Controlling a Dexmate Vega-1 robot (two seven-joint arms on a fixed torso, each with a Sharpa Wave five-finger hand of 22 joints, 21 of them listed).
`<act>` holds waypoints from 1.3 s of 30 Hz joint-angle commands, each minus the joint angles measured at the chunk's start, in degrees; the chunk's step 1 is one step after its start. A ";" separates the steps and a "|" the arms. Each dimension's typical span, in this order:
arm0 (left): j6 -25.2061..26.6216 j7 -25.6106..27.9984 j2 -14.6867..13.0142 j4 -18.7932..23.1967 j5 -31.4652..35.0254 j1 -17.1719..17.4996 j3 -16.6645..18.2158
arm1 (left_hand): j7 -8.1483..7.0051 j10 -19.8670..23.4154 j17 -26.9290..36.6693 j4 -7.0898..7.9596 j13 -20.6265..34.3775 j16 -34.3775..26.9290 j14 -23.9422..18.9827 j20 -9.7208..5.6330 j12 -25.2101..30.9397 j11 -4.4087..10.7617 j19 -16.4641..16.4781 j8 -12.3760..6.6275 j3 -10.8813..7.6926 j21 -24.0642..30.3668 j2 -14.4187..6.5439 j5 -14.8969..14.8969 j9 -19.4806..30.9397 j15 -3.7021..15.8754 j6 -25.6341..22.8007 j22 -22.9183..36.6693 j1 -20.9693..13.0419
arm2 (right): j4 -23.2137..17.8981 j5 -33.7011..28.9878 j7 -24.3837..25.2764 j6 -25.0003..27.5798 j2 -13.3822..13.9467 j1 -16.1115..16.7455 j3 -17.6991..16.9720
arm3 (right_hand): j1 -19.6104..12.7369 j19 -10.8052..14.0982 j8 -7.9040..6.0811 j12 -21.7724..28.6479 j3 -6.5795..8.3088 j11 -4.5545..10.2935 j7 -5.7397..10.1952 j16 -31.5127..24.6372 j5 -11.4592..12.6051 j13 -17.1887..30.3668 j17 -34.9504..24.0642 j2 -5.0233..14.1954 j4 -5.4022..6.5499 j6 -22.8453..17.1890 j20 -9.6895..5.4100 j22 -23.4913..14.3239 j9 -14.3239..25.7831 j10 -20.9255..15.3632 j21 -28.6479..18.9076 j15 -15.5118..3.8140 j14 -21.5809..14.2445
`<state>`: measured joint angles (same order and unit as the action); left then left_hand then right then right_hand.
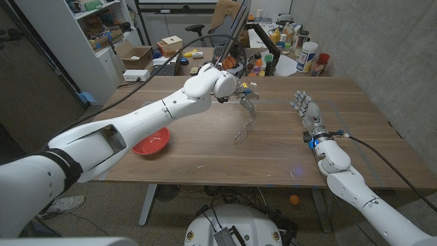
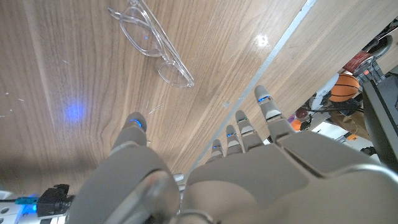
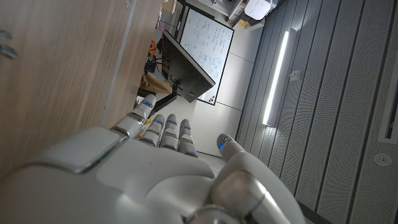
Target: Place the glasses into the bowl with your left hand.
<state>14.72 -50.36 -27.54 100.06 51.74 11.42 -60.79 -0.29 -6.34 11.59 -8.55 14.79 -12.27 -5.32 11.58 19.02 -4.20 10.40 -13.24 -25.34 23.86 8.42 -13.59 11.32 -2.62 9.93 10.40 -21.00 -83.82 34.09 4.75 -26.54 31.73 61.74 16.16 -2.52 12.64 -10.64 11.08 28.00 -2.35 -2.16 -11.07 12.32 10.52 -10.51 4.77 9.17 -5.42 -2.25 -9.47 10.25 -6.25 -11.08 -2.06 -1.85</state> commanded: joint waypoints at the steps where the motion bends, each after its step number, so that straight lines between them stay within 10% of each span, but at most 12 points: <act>1: 0.67 -0.26 0.96 -2.51 1.40 0.99 -1.30 | 0.44 -0.78 0.35 0.19 0.13 0.06 -0.37 0.48 0.06 0.11 0.04 0.17 0.26 -0.26 -0.03 -0.21 0.30 -0.06 0.12 0.13 -0.62 | 1.05 0.38 -0.75 -0.01 -0.17 -0.68 0.22 | 0.35 0.34 -0.17 0.12 0.32 -0.13 -0.03 0.16 0.48 0.34 -0.17 3.64 0.01 -0.27 -3.25 -0.32 0.12 -0.37 -0.06 0.04 -0.23; 39: 1.30 -1.54 4.68 -9.62 4.85 0.22 -6.42 | 0.78 -0.88 0.47 0.25 0.26 0.19 -0.54 0.52 0.28 -0.08 0.64 0.32 0.37 -0.91 -0.78 -0.18 0.35 -0.32 0.01 0.17 -1.98 | 6.51 2.26 -4.51 -1.02 -1.10 -3.87 0.74 | 0.33 0.33 -0.16 0.10 0.37 -0.12 0.00 0.17 0.49 0.33 -0.16 3.70 0.00 -0.28 -3.24 -0.32 0.12 -0.42 -0.05 0.00 -0.26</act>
<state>15.51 -51.36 -24.21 92.24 55.85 11.78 -65.92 0.21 -6.81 11.86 -8.21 14.78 -12.04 -5.32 11.89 19.02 -4.08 10.73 -12.91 -25.03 23.05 7.67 -13.58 11.61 -2.62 9.82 10.41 -22.21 -79.34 35.58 1.69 -26.76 31.04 58.93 16.77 -2.52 12.64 -10.64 11.08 28.00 -2.35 -2.16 -11.07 12.32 10.52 -10.51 4.77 9.17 -5.42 -2.26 -9.46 10.25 -6.24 -11.08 -2.06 -1.85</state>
